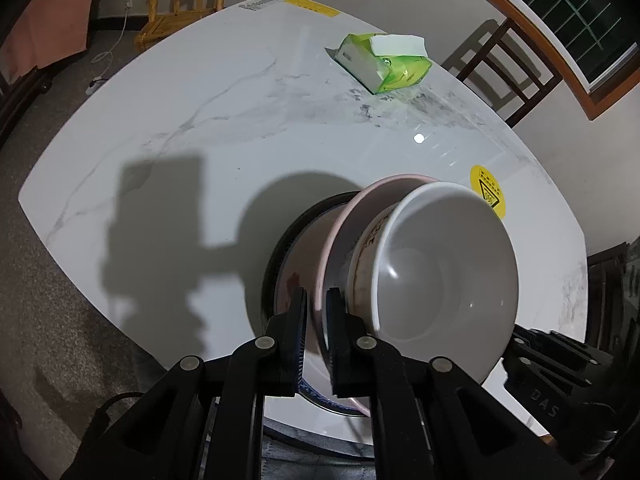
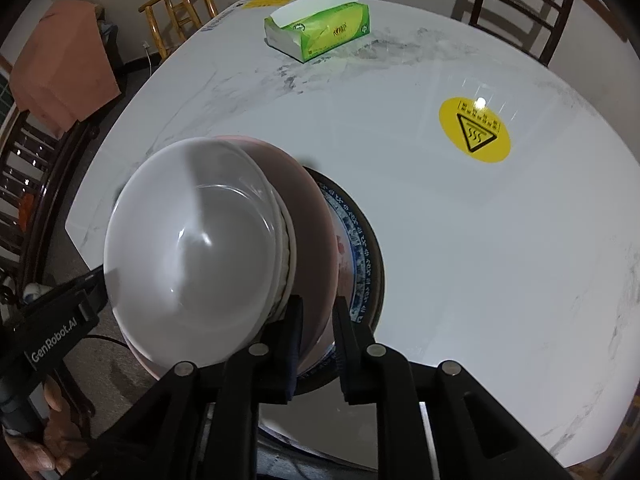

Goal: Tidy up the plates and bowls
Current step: 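Lower the pink bowl stack onto the plates with both tools, then open both tools and withdraw them from the bowl stack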

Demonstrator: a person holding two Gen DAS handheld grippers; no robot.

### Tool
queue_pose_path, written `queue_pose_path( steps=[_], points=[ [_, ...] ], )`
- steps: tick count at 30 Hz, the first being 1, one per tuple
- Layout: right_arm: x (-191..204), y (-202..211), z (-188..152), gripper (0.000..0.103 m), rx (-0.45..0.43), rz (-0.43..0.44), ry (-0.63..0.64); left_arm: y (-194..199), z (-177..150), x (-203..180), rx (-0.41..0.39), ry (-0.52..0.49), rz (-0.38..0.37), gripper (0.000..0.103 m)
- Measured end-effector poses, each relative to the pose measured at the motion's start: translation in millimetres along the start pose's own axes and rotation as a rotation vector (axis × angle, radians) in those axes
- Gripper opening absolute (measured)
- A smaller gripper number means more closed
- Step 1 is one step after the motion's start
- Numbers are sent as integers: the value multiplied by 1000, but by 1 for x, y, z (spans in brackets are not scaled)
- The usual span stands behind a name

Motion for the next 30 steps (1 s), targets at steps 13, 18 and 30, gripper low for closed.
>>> queue_pose_path(
  steps=[13, 18, 30],
  points=[
    [-15, 45, -4, 33, -119, 54, -32, 27, 4, 5, -65, -9, 2, 31],
    [-17, 65, -17, 41, -236, 71, -1, 51, -6, -1, -127, -50, 8, 38],
    [-7, 62, -75, 63, -393, 112, 49, 64, -57, -21, -277, -163, 108, 66]
  ],
)
Point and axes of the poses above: each gripper's, at about its wrist camera, not at the fingertips, and y roughly against the way its jaws point, x to its left, z to its top, the point moved 8 cm from there along -y, roughly the way its jaws point, and after that the axes turned 1 degree about -y, right-handed, at the moved point
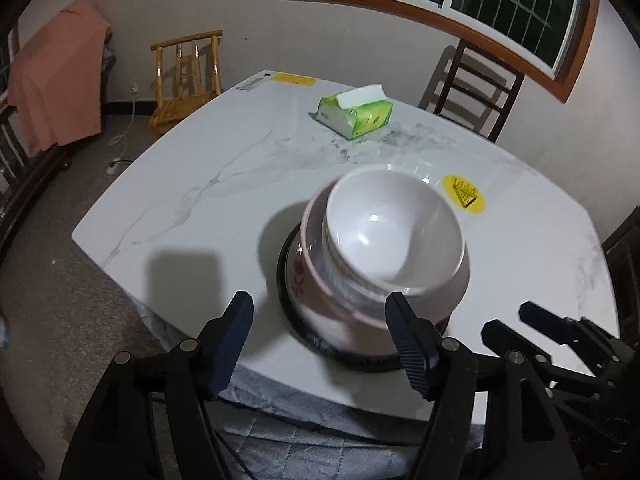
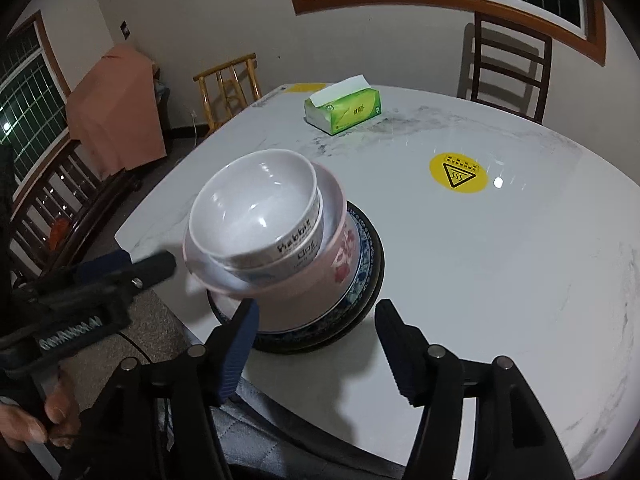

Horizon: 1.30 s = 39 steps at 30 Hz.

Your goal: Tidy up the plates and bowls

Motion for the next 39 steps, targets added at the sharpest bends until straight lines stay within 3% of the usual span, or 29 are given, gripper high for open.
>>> queue_pose_path(
  steps=[12, 39],
  points=[
    [5, -1, -34, 64, -43, -48, 47, -7, -30, 5, -32, -19, 109, 74],
    [12, -20, -38, 64, 3, -62, 71, -12, -33, -3, -40, -30, 119, 74]
  ],
)
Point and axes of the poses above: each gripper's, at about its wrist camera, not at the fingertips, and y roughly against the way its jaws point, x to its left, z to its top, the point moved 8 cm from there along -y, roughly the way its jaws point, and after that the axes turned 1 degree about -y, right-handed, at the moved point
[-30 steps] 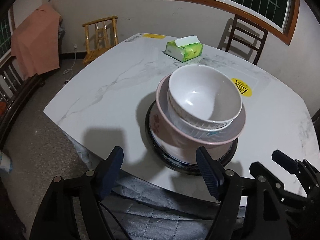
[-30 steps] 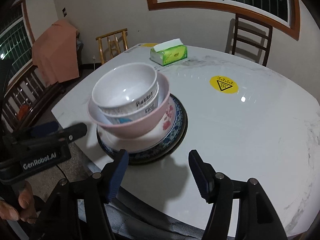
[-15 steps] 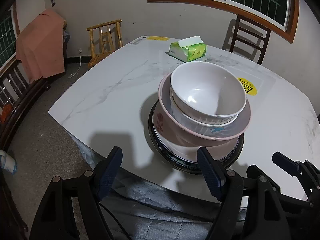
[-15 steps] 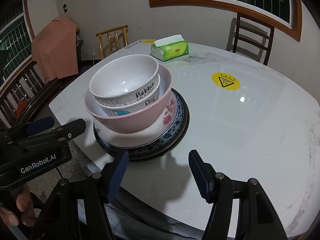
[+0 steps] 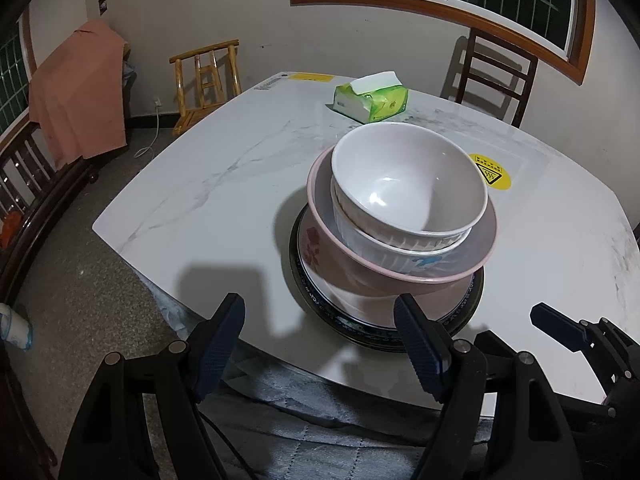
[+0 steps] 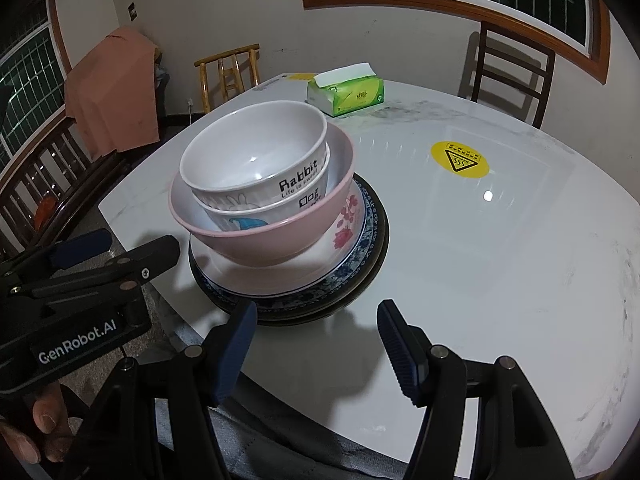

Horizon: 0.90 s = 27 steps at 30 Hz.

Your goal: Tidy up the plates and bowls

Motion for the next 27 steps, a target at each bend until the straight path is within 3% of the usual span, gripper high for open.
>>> queue_pose_path(
  steps=[27],
  points=[
    [6, -5, 3, 64, 13, -4, 9, 0, 0, -3, -16, -19, 8, 74]
  ],
)
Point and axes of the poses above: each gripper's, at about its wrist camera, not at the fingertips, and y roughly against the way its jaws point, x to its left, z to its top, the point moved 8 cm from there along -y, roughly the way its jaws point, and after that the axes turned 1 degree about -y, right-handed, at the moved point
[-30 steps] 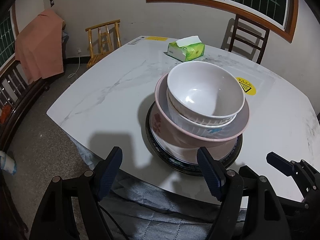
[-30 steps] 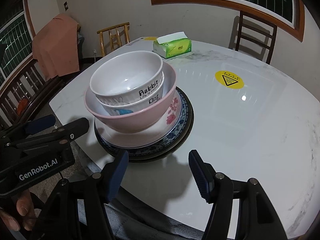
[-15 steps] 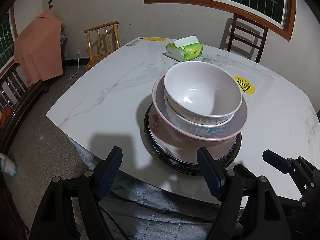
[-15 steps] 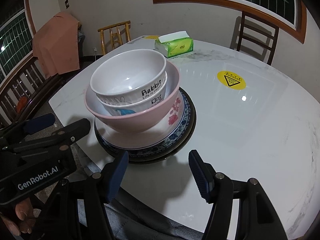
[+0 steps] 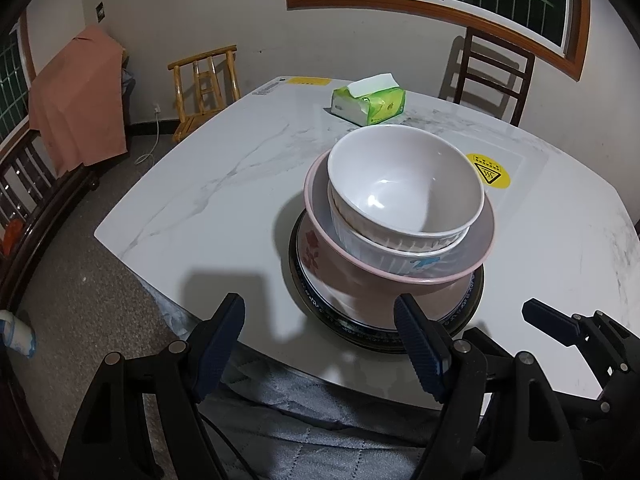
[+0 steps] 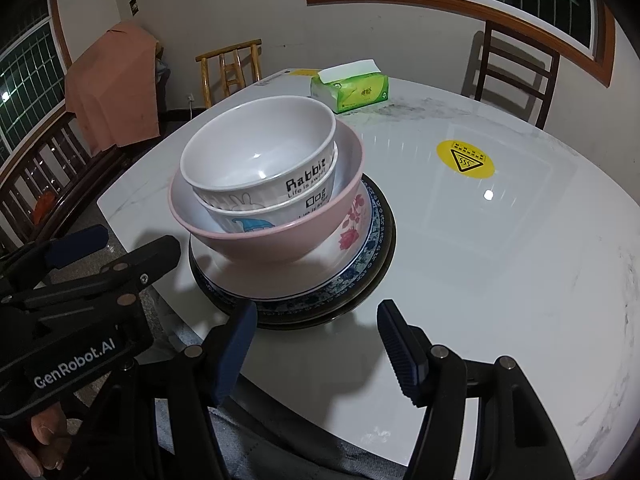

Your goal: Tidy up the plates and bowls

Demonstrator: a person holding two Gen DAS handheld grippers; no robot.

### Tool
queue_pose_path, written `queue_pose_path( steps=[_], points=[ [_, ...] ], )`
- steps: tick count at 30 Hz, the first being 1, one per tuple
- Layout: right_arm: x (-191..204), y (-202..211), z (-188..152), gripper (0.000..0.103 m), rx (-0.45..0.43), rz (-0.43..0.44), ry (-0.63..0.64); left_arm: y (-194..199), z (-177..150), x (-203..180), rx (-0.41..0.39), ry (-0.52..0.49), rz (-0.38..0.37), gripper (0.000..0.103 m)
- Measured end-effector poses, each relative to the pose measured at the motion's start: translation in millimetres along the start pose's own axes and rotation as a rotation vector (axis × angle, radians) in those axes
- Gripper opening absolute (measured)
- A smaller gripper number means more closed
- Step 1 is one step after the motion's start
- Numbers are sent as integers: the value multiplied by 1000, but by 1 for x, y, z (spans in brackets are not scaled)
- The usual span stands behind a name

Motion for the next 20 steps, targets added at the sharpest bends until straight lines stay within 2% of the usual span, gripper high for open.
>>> queue_pose_path(
  steps=[20],
  points=[
    [2, -2, 1, 64, 5, -6, 8, -4, -2, -1, 10, -10, -22, 74]
  ],
)
Point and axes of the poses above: each gripper's, at about its wrist camera, not at the fingertips, and y roughly against the way its jaws point, x to its left, z to its top, the point moved 8 cm from there along -y, roughly the way its jaws point, and after that the axes turned 1 degree about -y, right-handed, at the moved point
